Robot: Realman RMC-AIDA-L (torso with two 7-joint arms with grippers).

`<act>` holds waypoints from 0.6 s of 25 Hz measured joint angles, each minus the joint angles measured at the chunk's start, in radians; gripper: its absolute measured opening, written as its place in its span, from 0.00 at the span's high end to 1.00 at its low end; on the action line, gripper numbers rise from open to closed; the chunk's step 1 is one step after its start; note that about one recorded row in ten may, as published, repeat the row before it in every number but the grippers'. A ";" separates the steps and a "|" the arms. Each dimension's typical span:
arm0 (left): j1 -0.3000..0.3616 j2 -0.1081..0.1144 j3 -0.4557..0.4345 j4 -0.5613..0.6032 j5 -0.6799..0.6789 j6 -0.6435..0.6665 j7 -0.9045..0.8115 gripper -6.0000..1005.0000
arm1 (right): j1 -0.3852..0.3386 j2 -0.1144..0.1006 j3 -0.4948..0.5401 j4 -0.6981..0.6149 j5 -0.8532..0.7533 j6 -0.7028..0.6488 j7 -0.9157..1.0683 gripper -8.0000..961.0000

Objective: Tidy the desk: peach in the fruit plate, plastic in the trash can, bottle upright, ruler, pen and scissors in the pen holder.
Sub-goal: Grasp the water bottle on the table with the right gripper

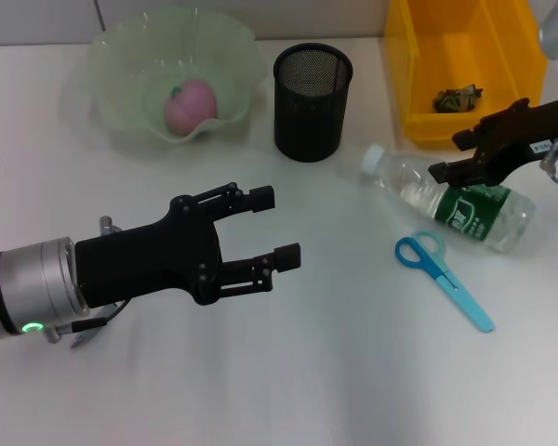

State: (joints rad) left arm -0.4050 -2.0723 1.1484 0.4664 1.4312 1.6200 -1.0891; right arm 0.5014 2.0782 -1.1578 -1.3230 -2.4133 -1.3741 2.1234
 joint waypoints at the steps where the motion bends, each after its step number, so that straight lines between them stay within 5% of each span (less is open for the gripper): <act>1: 0.000 0.000 0.000 0.000 0.000 0.000 0.000 0.19 | 0.000 0.000 0.000 0.000 0.000 0.000 0.000 0.32; 8: -0.006 0.000 -0.002 0.000 0.000 -0.003 0.000 0.19 | 0.048 -0.018 0.050 0.013 -0.024 -0.045 0.052 0.64; 13: -0.010 0.000 -0.002 0.000 0.000 -0.007 0.000 0.19 | 0.169 -0.037 0.059 0.108 -0.153 -0.109 0.152 0.75; 15: -0.010 0.000 -0.002 0.000 0.000 -0.007 0.000 0.19 | 0.181 -0.037 0.060 0.118 -0.162 -0.117 0.154 0.72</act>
State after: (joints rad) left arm -0.4149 -2.0724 1.1466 0.4664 1.4313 1.6126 -1.0891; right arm 0.6825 2.0411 -1.0979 -1.2054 -2.5754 -1.4907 2.2772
